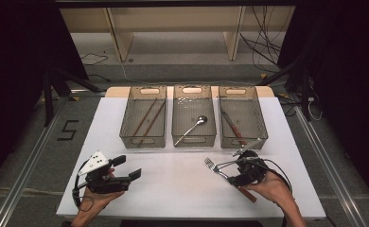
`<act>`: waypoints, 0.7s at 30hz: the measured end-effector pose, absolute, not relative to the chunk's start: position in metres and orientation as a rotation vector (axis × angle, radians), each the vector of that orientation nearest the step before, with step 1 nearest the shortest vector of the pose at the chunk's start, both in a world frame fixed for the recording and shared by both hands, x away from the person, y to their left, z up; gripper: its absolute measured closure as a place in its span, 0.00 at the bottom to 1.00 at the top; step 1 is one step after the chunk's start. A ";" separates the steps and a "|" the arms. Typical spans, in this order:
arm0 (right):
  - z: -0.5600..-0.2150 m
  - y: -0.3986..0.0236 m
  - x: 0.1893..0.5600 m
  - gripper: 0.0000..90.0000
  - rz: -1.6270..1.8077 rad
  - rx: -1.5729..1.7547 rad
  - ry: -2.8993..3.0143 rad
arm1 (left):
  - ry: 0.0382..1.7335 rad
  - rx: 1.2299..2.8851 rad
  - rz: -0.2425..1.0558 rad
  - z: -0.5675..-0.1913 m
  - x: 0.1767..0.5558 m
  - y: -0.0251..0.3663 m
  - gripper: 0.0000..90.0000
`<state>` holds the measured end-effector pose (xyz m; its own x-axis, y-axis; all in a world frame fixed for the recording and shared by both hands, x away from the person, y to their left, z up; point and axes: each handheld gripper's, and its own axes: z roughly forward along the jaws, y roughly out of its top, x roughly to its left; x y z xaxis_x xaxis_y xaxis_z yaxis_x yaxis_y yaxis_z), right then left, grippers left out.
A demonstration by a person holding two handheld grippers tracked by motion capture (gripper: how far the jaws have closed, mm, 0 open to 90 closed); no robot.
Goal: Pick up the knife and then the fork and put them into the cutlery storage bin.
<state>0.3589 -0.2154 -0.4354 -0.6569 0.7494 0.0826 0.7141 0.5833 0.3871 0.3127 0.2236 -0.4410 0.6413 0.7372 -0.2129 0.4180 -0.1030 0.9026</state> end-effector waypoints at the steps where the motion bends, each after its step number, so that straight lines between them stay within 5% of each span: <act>1: -0.436 -0.214 0.359 0.48 0.582 1.251 2.725 | 0.944 1.731 0.352 -0.441 0.313 0.224 0.18; 21: -0.452 -0.203 0.357 0.71 0.405 1.201 2.799 | 0.941 1.734 0.351 -0.441 0.313 0.223 0.18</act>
